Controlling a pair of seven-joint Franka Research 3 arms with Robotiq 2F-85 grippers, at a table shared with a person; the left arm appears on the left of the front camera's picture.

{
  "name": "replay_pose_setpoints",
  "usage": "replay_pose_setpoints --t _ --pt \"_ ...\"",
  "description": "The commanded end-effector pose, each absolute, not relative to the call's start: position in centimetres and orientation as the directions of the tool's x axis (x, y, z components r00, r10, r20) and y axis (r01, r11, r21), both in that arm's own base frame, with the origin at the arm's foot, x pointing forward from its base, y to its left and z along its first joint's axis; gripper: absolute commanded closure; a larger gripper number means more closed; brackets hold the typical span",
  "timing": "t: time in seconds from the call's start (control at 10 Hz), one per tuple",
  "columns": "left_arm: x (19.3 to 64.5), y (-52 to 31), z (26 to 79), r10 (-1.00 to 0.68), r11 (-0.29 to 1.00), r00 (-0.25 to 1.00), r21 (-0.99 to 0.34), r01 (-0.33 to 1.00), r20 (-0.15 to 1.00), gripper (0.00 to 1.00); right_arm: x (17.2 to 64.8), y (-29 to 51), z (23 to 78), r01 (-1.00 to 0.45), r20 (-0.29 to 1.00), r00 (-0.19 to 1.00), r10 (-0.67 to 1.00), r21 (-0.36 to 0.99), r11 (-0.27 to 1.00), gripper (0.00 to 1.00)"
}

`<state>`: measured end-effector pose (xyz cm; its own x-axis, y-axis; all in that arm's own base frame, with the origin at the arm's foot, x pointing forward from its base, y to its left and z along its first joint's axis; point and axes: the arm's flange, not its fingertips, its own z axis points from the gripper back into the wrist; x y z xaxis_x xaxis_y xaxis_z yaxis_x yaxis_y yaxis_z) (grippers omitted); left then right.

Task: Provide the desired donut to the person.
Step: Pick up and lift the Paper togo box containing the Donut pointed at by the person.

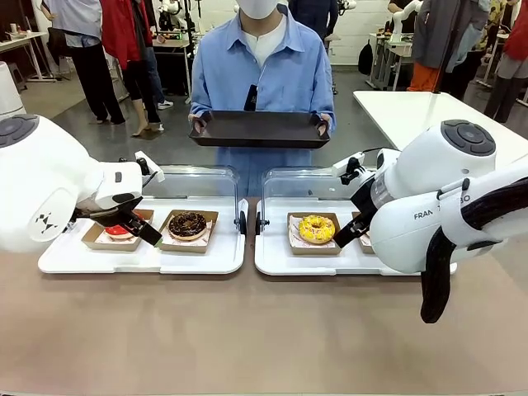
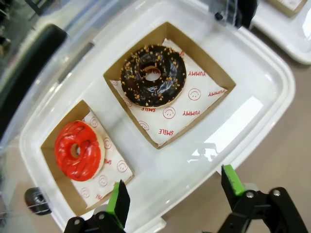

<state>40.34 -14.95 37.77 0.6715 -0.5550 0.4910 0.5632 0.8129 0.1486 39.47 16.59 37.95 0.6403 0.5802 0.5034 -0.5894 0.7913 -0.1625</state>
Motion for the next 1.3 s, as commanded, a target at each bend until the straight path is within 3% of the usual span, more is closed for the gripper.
replay_pose_setpoints --t 0.0,0.4,0.6,0.8,0.9,1.2 --pt "39.2 -15.2 42.9 -0.592 0.793 0.656 0.198 0.576 0.468 0.00 37.9 16.7 42.7 -0.607 0.410 0.652 0.638 -0.221 0.763 0.00" --pt "32.9 -14.4 50.7 -0.659 0.737 0.600 0.228 0.636 0.453 0.00 31.2 16.0 50.1 -0.639 0.338 0.640 0.691 -0.266 0.722 0.00" --pt "29.2 -12.1 52.6 -0.690 0.711 0.562 0.280 0.646 0.456 0.00 27.2 15.0 51.7 -0.624 0.368 0.621 0.691 -0.302 0.721 0.00" --pt "26.6 -11.0 52.5 -0.683 0.715 0.543 0.298 0.632 0.489 0.00 26.2 13.6 51.9 -0.580 0.429 0.623 0.654 -0.307 0.754 0.00" --pt "30.8 -13.5 55.3 -0.667 0.731 0.579 0.259 0.632 0.469 0.00 28.4 15.4 54.0 -0.627 0.373 0.619 0.691 -0.295 0.721 0.00" --pt "30.8 -13.5 55.3 -0.667 0.731 0.579 0.259 0.632 0.469 0.00 28.4 15.4 54.0 -0.627 0.373 0.619 0.691 -0.295 0.721 0.00"
